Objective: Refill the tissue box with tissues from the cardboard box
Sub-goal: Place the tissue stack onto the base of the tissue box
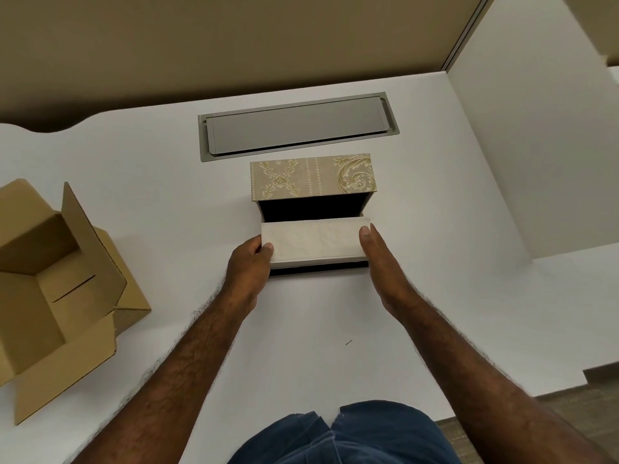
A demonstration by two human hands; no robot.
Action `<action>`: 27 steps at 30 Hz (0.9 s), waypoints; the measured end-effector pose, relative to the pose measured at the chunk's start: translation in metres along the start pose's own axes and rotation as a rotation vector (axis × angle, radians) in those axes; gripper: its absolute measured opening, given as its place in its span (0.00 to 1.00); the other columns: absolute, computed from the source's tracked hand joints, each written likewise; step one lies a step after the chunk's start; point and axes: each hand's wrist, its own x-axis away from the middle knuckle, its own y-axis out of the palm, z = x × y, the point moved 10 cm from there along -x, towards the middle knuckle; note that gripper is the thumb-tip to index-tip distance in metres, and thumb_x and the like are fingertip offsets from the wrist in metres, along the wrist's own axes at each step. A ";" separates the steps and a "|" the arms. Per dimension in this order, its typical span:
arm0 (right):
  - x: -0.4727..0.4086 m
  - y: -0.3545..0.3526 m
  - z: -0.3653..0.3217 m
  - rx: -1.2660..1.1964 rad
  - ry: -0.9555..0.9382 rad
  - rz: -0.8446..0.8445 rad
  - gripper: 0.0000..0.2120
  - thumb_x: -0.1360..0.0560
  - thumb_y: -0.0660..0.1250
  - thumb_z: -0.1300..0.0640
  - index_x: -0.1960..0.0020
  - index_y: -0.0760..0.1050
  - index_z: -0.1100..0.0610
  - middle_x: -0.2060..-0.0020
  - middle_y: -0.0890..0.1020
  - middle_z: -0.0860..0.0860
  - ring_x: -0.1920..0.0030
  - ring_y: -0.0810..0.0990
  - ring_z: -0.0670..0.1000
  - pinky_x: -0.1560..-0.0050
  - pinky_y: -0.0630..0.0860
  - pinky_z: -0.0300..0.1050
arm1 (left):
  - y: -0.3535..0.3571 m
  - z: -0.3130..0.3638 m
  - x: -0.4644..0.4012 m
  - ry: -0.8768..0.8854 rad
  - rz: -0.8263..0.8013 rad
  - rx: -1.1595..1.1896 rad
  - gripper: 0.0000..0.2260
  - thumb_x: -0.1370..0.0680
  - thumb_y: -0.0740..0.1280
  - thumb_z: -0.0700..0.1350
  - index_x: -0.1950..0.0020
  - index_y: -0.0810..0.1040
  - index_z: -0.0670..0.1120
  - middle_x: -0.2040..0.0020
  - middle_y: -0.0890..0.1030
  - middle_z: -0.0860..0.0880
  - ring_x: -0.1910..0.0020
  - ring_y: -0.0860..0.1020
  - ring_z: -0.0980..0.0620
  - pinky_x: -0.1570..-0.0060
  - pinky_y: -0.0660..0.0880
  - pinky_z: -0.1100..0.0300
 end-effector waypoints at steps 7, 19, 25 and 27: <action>0.001 -0.001 0.000 0.058 0.009 -0.002 0.40 0.17 0.52 0.27 0.12 0.46 0.42 0.11 0.52 0.43 0.13 0.53 0.48 0.15 0.54 0.57 | 0.000 0.001 0.000 0.009 0.009 -0.045 0.11 0.14 0.60 0.43 0.51 0.80 0.54 0.51 0.81 0.57 0.50 0.78 0.55 0.34 0.79 0.42; 0.002 -0.002 -0.007 0.087 0.018 0.021 0.37 0.15 0.54 0.32 0.12 0.47 0.43 0.11 0.53 0.45 0.12 0.54 0.51 0.15 0.55 0.56 | 0.000 0.009 0.001 0.082 0.068 -0.204 0.15 0.14 0.58 0.45 0.51 0.76 0.36 0.57 0.76 0.43 0.60 0.72 0.49 0.60 0.71 0.55; -0.001 -0.024 -0.040 0.048 -0.092 0.149 0.35 0.13 0.59 0.38 0.12 0.53 0.50 0.12 0.60 0.48 0.14 0.60 0.50 0.23 0.59 0.43 | -0.019 0.030 0.000 0.163 0.154 -0.118 0.15 0.14 0.58 0.45 0.55 0.75 0.38 0.60 0.73 0.47 0.62 0.70 0.53 0.61 0.68 0.57; -0.007 -0.033 -0.061 0.067 -0.169 0.191 0.35 0.13 0.63 0.42 0.12 0.54 0.51 0.13 0.63 0.50 0.15 0.63 0.50 0.23 0.62 0.43 | -0.028 0.047 0.000 0.243 0.197 -0.111 0.13 0.14 0.59 0.44 0.56 0.77 0.43 0.58 0.77 0.49 0.60 0.73 0.55 0.55 0.70 0.58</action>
